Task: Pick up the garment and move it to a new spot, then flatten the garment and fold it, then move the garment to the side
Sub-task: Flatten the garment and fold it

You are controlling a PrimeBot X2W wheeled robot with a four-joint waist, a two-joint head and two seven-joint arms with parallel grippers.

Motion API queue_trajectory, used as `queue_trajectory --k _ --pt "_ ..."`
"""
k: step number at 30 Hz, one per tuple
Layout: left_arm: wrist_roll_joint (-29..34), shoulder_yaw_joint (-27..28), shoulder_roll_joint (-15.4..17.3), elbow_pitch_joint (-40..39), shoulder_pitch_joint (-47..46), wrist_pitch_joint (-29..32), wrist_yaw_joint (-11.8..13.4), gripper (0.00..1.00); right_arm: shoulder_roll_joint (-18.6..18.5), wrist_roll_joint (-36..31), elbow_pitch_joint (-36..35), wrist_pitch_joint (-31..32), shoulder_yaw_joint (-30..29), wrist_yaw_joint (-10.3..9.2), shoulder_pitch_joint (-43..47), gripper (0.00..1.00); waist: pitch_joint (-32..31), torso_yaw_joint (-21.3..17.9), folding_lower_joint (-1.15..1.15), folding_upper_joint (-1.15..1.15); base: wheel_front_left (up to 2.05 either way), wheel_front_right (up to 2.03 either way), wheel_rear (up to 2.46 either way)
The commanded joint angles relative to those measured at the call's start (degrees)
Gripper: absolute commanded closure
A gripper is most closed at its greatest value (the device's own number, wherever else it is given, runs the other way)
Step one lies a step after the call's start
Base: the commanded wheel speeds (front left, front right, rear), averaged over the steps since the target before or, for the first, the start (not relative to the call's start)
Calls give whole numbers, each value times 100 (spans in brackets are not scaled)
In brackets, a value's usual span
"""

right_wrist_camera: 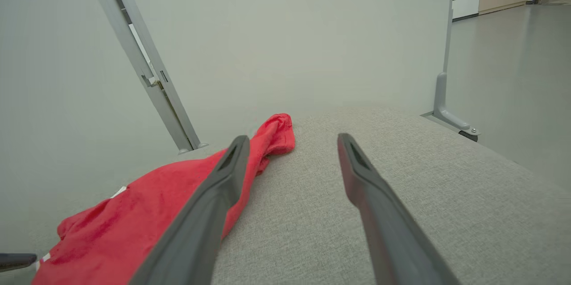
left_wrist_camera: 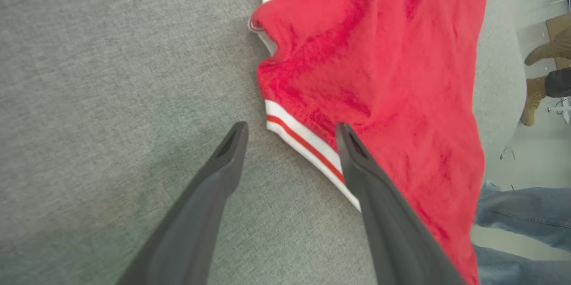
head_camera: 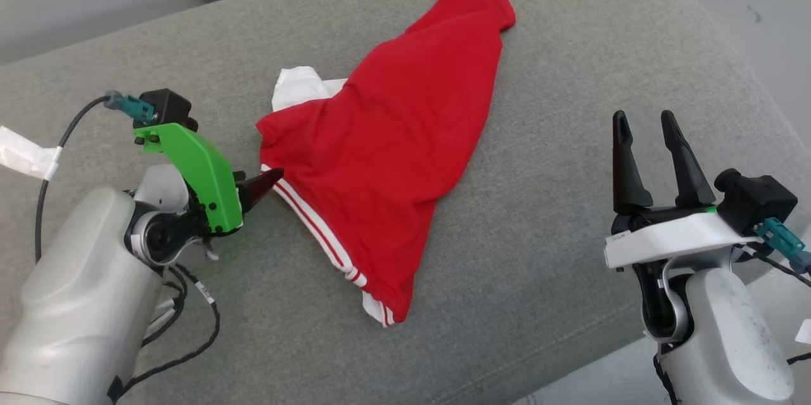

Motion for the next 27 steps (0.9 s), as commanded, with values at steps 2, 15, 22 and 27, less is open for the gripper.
queue_trajectory --k 2,15,22,27 --pt "56 -85 122 274 -183 -51 -14 0 19 63 16 -18 62 -6 -109 0 291 -330 0 0 0 0 0" --pt "-429 -474 67 712 -421 65 -1 100 31 159 44 -18 110 -7 -147 0 412 -373 0 0 0 0 0" --pt "-810 -404 304 95 -743 -125 -2 100 30 46 37 -18 27 -6 38 0 184 -111 0 0 0 0 0" --pt "-999 -188 662 -402 -925 -204 -2 100 28 -60 53 -18 -58 -7 168 0 28 96 0 0 0 0 0"
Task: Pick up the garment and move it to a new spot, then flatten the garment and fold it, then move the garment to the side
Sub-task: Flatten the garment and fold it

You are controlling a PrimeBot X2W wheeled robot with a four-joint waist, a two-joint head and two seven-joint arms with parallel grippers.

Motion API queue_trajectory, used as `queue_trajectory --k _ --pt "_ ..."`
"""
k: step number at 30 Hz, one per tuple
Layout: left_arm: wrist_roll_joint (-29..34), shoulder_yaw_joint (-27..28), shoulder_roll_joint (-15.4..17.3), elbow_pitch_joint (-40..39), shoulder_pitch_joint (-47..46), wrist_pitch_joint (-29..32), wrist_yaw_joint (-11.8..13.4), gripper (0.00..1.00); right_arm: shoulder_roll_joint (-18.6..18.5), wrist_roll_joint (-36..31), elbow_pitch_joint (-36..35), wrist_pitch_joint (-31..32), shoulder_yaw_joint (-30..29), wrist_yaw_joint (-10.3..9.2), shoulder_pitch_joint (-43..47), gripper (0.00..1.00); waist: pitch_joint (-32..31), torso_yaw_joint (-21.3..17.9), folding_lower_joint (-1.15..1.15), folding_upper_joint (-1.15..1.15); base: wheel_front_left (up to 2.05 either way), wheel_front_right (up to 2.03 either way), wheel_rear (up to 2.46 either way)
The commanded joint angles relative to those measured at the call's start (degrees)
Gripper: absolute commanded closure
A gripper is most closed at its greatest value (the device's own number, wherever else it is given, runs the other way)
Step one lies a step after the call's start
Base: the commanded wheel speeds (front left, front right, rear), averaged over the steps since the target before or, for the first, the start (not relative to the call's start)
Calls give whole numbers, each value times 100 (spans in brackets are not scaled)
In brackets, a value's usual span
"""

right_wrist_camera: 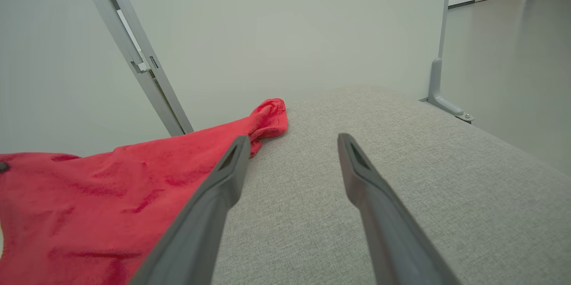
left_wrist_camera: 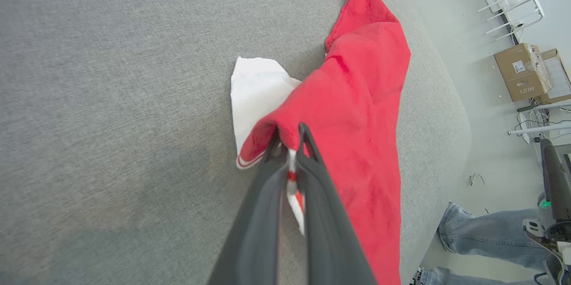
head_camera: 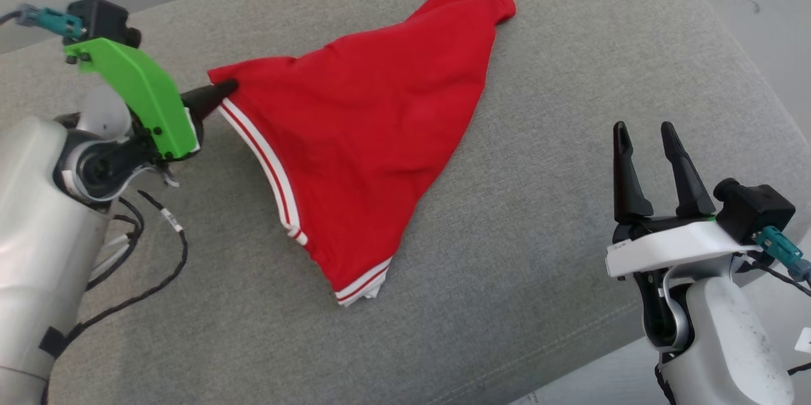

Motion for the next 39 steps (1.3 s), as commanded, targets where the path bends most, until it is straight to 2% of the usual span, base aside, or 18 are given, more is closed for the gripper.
queue_trajectory --k 1,9,14,15,16,19,23,30,34,39 --pt "-20 95 193 -35 -88 -61 15 100 -6 -47 -7 -17 -16 -8 91 0 -142 154 0 0 0 0 0" --pt "365 454 1012 268 44 -694 511 100 -27 -6 -18 -17 84 -8 138 0 -124 162 0 0 0 0 0" --pt "978 438 1295 937 137 -1656 897 100 -62 16 -1 -17 96 -8 92 0 -47 109 0 0 0 0 0" --pt "1039 422 1291 1053 153 -1812 934 76 -61 15 3 -17 95 -7 88 0 -41 109 0 0 0 0 0" --pt "1061 447 1234 1182 171 -1974 926 0 -68 12 11 -17 96 -7 87 0 -39 113 0 0 0 0 0" --pt "1075 446 1055 1444 173 -2268 796 0 -88 -11 32 -17 93 -8 115 0 -66 184 0 0 0 0 0" --pt "1428 174 908 1547 15 -2744 508 0 -113 -38 84 -17 131 -7 191 0 -202 373 0 0 0 0 0" --pt "1821 -124 601 932 372 -3688 279 0 -147 -37 133 -17 152 -8 360 0 -542 708 0 0 0 0 0" --pt "1959 -226 395 226 821 -4212 476 0 -158 -44 132 -17 100 -7 456 0 -647 899 0 0 0 0 0" --pt "2154 -456 164 -771 1708 -4574 934 0 -199 -23 114 -17 119 -8 471 0 -681 1068 0 0 0 0 0"
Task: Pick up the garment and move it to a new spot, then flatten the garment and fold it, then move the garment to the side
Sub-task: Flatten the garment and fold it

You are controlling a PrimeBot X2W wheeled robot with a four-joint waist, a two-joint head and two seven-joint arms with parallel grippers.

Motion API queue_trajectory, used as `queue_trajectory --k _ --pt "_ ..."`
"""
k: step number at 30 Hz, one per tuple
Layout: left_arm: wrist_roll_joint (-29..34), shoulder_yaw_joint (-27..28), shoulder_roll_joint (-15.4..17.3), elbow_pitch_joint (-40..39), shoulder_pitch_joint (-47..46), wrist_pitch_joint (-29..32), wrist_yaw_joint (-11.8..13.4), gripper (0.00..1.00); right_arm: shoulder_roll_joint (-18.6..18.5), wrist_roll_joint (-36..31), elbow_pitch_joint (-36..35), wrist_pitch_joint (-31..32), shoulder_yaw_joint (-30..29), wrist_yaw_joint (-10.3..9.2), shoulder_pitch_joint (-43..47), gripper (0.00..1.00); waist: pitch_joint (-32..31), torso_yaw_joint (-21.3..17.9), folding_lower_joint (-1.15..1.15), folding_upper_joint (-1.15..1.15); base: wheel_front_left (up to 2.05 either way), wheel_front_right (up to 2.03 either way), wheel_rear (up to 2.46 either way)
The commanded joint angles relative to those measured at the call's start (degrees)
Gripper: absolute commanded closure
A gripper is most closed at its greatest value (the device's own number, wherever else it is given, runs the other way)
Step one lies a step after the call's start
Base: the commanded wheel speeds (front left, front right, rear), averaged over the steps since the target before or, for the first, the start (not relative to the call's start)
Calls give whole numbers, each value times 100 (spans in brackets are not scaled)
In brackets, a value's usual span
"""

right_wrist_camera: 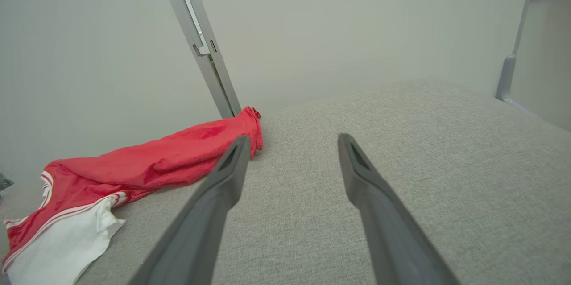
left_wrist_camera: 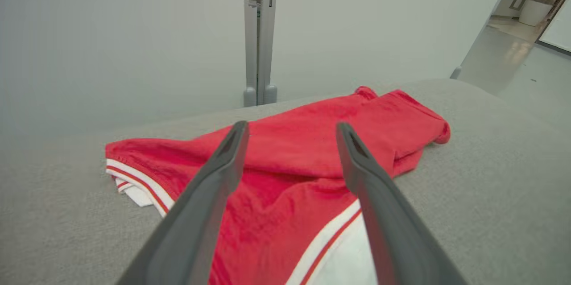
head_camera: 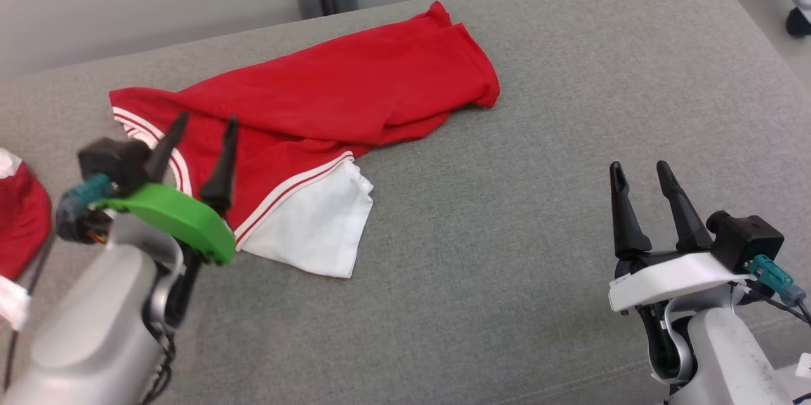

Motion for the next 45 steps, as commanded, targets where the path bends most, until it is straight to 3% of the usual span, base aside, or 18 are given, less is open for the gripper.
queue_trajectory --k 1,8,13,21,29,30,31,32,34,35,40,45 --pt "100 -33 -40 -190 239 -64 139 0 -41 12 -11 -17 -1 -6 39 0 -66 143 0 0 0 0 0" --pt "318 -533 -384 -923 1182 7 756 0 -44 45 11 -17 84 -6 -39 0 -54 279 0 0 0 0 0" --pt "375 -983 -617 -915 1282 537 791 0 -108 52 18 -17 118 -6 -104 0 -26 339 0 0 0 0 0" --pt "722 -1661 -983 -216 822 1321 729 0 -133 80 46 -17 213 -7 -173 0 79 292 0 0 0 0 0" --pt "722 -1762 -1251 460 515 1983 1089 0 -78 113 66 -17 194 -6 -152 0 149 136 0 0 0 0 0" --pt "710 -1762 -1267 499 499 2024 1119 5 -74 113 76 -17 194 -7 -149 0 152 126 0 0 0 0 0" --pt "707 -1769 -1279 534 490 2081 1135 23 -69 116 83 -17 196 -7 -148 0 152 118 0 0 0 0 0" --pt "701 -1798 -1284 573 481 2178 1160 52 -62 120 95 -17 198 -7 -151 0 152 109 0 0 0 0 0" --pt "685 -1807 -1261 585 466 2267 1175 76 -53 122 108 -17 188 -6 -160 0 145 103 0 0 0 0 0" --pt "676 -1805 -1242 559 455 2276 1178 100 -45 121 111 -17 175 -7 -158 0 135 107 0 0 0 0 0" --pt "575 -1731 -1088 94 474 2303 1111 100 -27 87 112 -17 101 -6 -59 0 43 240 0 0 0 0 0" --pt "477 -1634 -584 -820 619 2520 1137 100 -34 68 119 -17 91 -7 17 0 -73 484 0 0 0 0 0"
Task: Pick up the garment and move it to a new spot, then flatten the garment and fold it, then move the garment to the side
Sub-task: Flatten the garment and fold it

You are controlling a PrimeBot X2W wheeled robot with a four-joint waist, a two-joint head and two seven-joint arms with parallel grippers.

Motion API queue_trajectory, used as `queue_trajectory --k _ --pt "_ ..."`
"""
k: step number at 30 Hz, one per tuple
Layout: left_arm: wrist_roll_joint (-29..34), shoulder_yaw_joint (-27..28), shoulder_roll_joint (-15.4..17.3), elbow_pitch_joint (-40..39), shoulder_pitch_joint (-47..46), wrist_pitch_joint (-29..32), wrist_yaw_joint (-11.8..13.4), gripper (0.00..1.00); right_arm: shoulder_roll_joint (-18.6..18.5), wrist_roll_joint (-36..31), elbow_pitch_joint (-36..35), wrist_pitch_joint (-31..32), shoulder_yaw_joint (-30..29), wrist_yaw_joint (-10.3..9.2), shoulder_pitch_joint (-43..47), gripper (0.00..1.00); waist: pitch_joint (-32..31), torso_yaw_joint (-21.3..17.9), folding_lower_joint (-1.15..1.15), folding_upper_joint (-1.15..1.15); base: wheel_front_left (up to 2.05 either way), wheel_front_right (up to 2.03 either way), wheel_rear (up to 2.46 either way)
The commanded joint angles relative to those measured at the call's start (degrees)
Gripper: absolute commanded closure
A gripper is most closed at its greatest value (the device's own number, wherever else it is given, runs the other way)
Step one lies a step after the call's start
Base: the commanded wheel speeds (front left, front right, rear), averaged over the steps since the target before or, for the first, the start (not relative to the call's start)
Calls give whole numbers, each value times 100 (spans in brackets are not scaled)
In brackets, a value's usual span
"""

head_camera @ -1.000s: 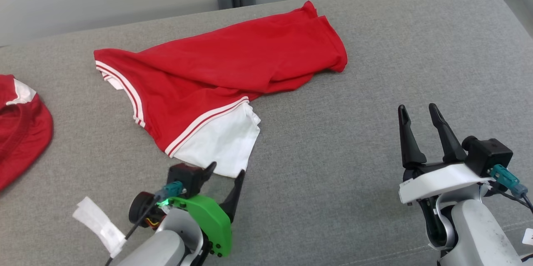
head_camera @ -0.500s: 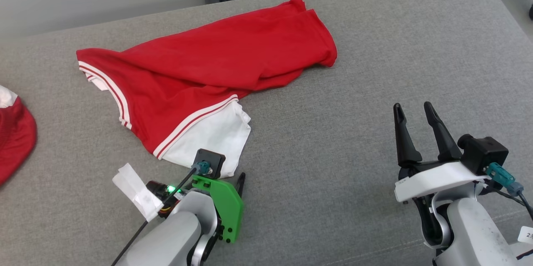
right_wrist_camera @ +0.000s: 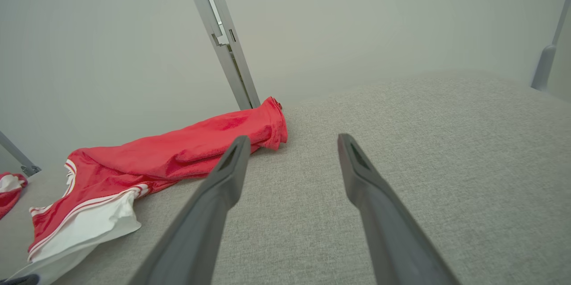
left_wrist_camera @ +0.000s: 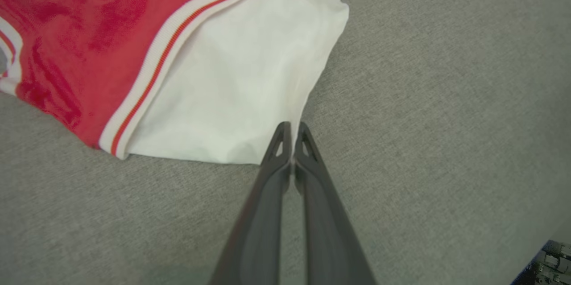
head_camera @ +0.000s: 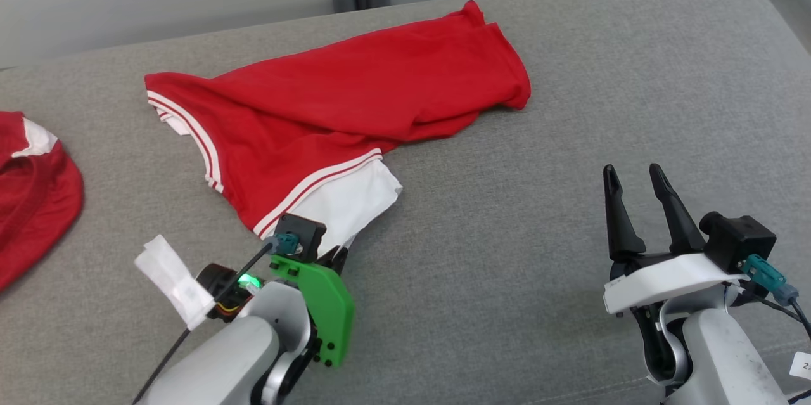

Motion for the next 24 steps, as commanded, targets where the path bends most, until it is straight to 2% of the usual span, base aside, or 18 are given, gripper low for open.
queue_trajectory --k 1,6,8,12,16,21,22,23,24 --pt "-39 38 229 -275 112 71 -8 100 -17 -19 9 -18 5 -6 73 0 -97 173 0 0 0 0 0" --pt "-165 14 1074 -1368 398 567 -51 100 -77 -18 29 -19 -7 -6 132 0 -146 429 0 0 0 0 0" --pt "-249 24 1395 -1709 542 764 26 100 -88 -22 42 -19 -2 -6 140 0 -169 505 0 0 0 0 0" --pt "-429 36 1832 -2069 884 1017 172 100 -113 -25 64 -18 41 -7 146 0 -201 588 0 0 0 0 0" --pt "-606 44 2078 -2098 1233 1070 296 100 -149 -5 81 -18 61 -7 161 0 -237 619 0 0 0 0 0" --pt "-858 94 2099 -1712 1612 896 286 100 -218 13 128 -18 76 -6 194 0 -283 633 0 0 0 0 0" --pt "-864 127 2052 -1630 1624 804 291 93 -221 15 139 -18 83 -6 200 0 -292 631 0 0 0 0 0" --pt "-829 150 1998 -1537 1632 677 279 49 -227 18 152 -18 90 -6 213 0 -302 630 0 0 0 0 0" --pt "-815 161 1956 -1484 1655 571 253 0 -236 20 163 -18 93 -6 223 0 -310 630 0 0 0 0 0"
